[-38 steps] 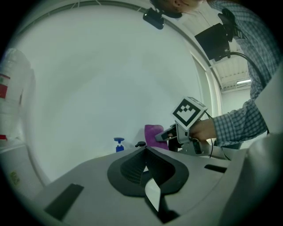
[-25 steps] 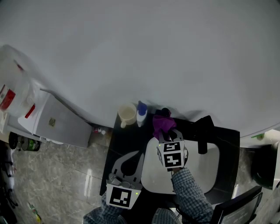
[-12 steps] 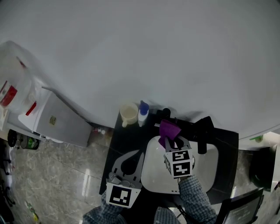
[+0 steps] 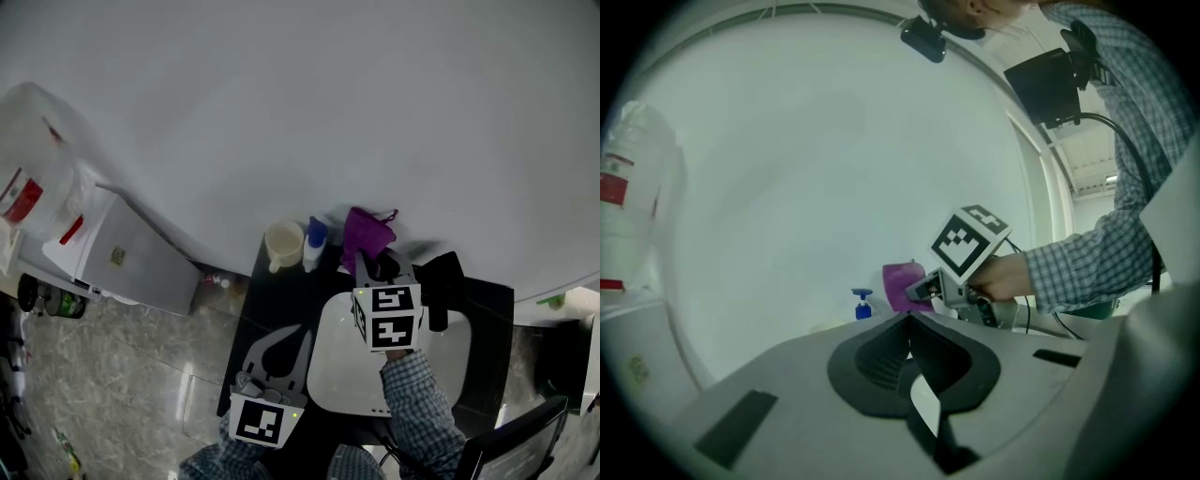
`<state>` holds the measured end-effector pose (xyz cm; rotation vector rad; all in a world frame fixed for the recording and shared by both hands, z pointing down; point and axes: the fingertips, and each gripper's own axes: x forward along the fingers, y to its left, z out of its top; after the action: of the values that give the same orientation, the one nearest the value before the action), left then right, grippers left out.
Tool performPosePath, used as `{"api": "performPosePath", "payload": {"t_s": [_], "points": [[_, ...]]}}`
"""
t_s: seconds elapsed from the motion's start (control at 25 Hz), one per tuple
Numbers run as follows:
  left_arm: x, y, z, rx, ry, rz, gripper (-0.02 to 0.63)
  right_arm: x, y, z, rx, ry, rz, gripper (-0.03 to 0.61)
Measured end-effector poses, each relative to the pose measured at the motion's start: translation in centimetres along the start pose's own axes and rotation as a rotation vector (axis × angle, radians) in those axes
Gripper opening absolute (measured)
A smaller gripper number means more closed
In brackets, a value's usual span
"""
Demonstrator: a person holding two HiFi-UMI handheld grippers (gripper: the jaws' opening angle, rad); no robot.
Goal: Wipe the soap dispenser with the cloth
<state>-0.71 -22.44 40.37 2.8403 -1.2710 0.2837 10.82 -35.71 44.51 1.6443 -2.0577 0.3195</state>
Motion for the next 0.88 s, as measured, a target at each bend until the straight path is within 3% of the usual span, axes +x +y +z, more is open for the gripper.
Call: {"api": "performPosePath", "payload": {"t_s": [0.48, 0.64, 0.72, 0.88], "points": [[-1.5, 1.4, -1.0, -0.025, 0.01, 0.042, 0.002, 4.6, 4.3, -9.8, -0.005, 0.19, 0.047, 0.078], [-1.8, 1.5, -1.1, -0.057, -0.001, 0.053, 0.002, 3.1, 4.3, -12.2, 0.057, 0.24, 0.046, 0.078], [-1.7, 1.6, -0.9, -0.065, -0.004, 0.06, 0.002, 1.4, 3.8, -11.9, 0.063, 0.225, 0.045, 0.078], [-1.2, 2.0, -0.5, -0.094, -0.017, 0.074, 0.002, -2.2, 2.1, -7.9, 0.094, 0.092, 0.039, 0.078]]}}
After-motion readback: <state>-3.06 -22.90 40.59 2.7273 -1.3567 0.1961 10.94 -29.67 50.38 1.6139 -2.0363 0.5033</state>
